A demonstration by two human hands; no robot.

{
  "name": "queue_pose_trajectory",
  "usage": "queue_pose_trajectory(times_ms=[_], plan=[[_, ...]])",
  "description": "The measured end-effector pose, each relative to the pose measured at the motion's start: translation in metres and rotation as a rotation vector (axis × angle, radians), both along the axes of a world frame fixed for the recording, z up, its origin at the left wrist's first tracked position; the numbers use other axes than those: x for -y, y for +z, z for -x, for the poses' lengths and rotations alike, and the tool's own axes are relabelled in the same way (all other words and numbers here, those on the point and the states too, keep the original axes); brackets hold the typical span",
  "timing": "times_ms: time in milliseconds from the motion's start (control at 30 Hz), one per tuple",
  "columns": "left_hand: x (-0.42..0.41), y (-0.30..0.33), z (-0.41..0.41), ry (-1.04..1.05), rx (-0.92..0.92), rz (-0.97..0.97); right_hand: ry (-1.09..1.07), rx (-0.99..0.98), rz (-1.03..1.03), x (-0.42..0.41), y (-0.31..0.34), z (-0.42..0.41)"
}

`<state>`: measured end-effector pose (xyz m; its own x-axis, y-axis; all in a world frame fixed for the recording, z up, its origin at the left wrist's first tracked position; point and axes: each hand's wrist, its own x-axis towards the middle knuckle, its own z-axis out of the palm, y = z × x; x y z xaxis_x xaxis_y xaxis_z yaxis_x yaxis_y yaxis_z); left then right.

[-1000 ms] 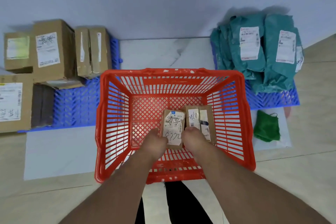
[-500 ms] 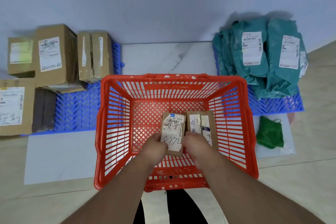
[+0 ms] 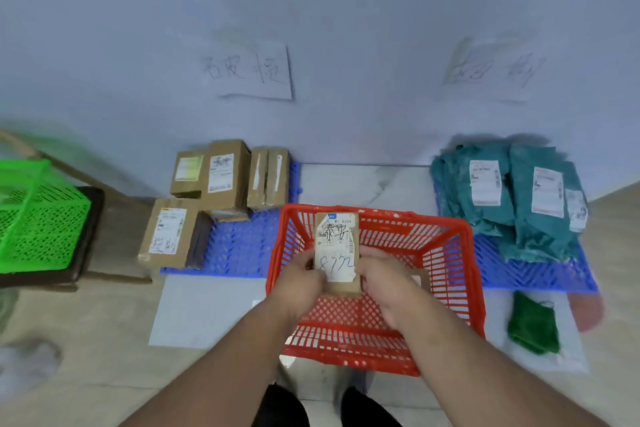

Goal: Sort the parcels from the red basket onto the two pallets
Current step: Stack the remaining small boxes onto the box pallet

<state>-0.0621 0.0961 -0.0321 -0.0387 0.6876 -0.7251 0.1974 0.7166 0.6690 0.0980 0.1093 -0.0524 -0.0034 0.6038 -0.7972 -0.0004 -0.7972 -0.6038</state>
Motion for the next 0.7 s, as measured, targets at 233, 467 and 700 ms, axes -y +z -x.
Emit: queue_pose_trajectory(times_ms=[233,467,700], plan=[[0.002,0.040,0.075,0.186,-0.125,-0.119,0.151,-0.081,-0.156,-0.018,0.051,0.084],[0.000,0.026,0.169,0.287,-0.158,-0.100,0.233,-0.029,-0.136,-0.023,0.042,0.183],[-0.019,-0.035,0.243,0.245,-0.155,0.053,0.206,0.046,0.020,-0.038,-0.024,0.263]])
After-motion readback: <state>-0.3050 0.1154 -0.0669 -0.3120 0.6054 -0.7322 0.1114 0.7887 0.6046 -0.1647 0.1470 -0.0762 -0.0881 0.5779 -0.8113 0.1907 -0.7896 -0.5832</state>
